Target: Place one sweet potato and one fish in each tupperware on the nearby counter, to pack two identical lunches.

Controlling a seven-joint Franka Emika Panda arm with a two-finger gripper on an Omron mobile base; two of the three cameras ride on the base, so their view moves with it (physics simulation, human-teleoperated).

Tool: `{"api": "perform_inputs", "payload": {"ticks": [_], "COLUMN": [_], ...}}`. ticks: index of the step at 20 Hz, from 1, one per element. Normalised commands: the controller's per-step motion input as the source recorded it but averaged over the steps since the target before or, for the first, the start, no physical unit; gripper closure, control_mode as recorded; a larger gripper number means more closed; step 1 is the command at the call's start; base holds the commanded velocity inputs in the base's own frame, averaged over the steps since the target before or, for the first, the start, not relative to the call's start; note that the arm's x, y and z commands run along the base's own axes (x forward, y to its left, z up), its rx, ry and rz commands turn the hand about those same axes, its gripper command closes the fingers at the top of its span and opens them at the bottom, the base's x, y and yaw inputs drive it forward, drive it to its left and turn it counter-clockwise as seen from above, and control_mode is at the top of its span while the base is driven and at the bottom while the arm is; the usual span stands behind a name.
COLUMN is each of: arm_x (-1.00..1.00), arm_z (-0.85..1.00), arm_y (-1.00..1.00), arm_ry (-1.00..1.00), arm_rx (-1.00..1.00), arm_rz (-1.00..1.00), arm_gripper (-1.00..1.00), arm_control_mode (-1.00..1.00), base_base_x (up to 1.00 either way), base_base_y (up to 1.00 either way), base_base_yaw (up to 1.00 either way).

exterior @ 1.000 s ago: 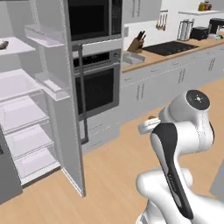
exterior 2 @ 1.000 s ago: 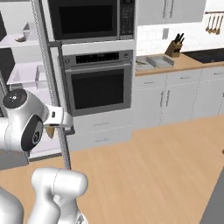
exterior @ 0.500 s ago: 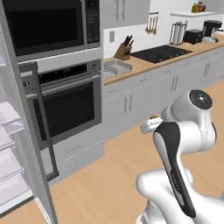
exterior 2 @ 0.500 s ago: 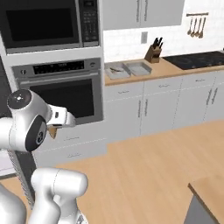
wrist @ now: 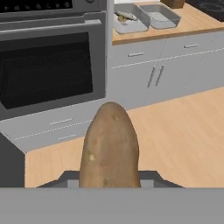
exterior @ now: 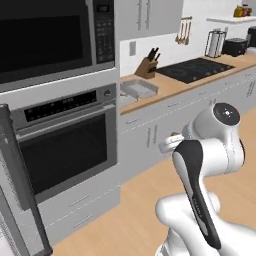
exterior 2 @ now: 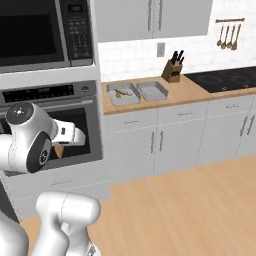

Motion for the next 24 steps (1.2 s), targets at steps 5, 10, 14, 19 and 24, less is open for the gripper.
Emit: {"api": "perform_inputs", "payload": {"ticks": [5,10,14,19,24], "arm_x": [0.0,0.0,0.0,0.0,0.0], "arm_z": [0.0,0.0,0.0,0.0,0.0], "arm_y": [0.0,0.0,0.0,0.0,0.0], "arm_ry": [0.0,0.0,0.0,0.0,0.0], "arm_rx": [0.0,0.0,0.0,0.0,0.0], "arm_rz": [0.0,0.0,0.0,0.0,0.0], "arm_gripper": [1.0,1.0,1.0,1.0,1.0], "arm_control_mode": [1.0,1.0,1.0,1.0,1.0], "base_base_x": [1.0,1.0,1.0,1.0,1.0], "base_base_y": [-0.96,-0.61,-0.43,-0.34,-0.37], "base_base_yaw": [-0.19,-0.1,-0.01,0.09,0.22]}}
